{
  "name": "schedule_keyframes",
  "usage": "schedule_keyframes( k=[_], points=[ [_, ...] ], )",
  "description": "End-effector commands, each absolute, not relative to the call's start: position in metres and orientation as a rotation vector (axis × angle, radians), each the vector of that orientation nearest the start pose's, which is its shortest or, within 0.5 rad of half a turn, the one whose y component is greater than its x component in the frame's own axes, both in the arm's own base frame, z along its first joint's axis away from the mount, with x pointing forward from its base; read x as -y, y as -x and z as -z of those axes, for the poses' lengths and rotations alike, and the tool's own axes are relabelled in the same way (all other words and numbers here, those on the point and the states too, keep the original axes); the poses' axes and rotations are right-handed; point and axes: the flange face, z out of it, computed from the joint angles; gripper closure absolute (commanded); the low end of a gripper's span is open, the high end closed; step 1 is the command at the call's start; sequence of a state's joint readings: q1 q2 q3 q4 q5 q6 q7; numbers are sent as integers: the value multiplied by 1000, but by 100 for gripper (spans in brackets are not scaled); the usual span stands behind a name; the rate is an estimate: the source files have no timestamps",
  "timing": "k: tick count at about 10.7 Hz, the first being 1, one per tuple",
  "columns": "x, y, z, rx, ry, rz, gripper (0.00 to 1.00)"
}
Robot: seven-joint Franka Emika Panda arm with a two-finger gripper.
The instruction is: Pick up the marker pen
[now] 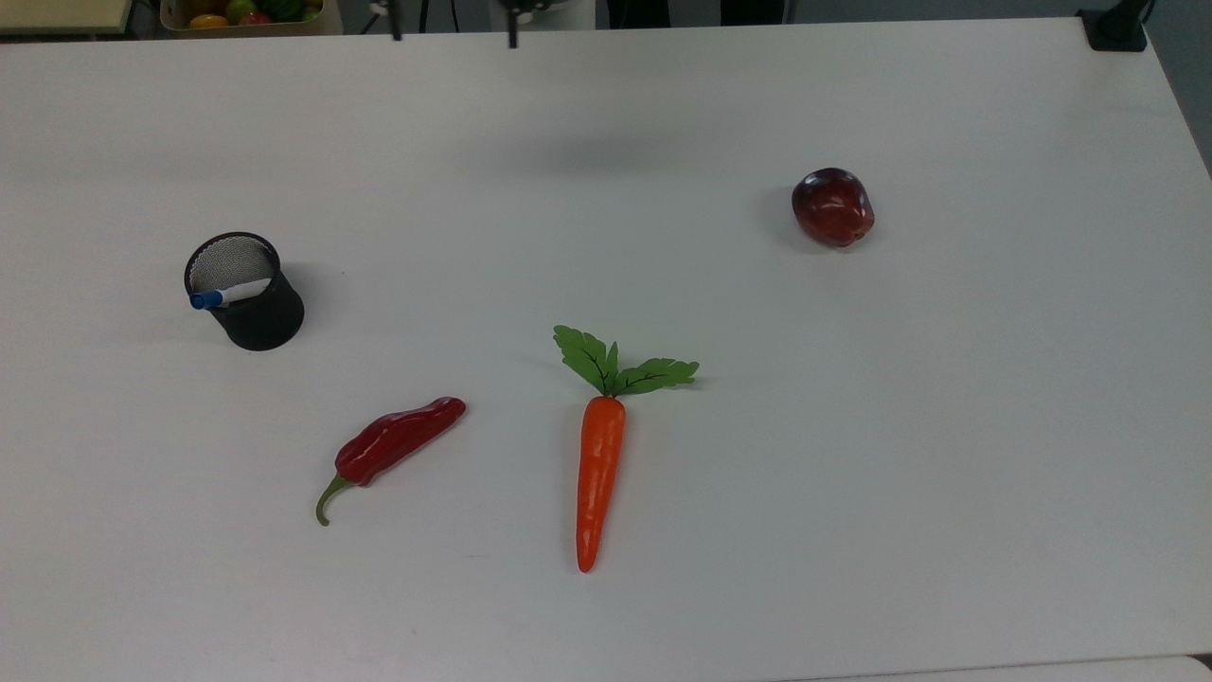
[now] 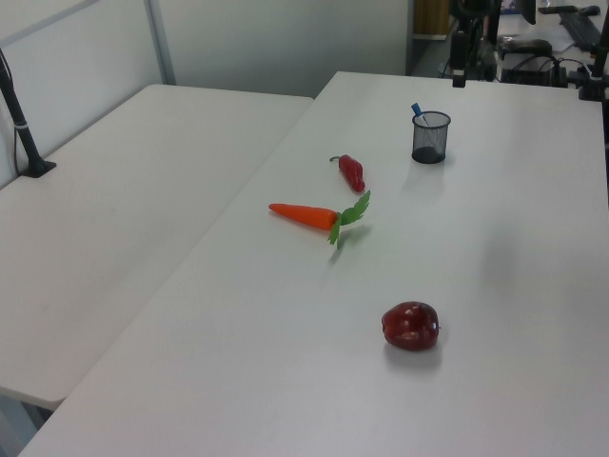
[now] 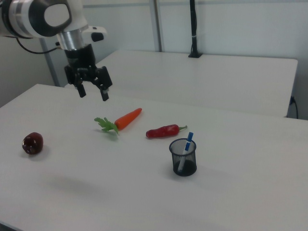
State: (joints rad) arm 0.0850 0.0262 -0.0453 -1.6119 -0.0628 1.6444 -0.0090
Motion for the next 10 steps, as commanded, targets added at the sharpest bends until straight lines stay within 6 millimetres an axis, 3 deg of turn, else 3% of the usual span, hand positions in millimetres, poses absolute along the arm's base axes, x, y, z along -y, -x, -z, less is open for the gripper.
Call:
schedule_keyframes(
  k=[1,4,6,10],
  points=[
    [55,-582,-583,107,3207,86,0],
    [121,-608,-558,5,3222,165,0],
    [153,-623,-535,-65,3227,249,0],
    [186,-646,-494,-141,3230,384,4]
  ],
)
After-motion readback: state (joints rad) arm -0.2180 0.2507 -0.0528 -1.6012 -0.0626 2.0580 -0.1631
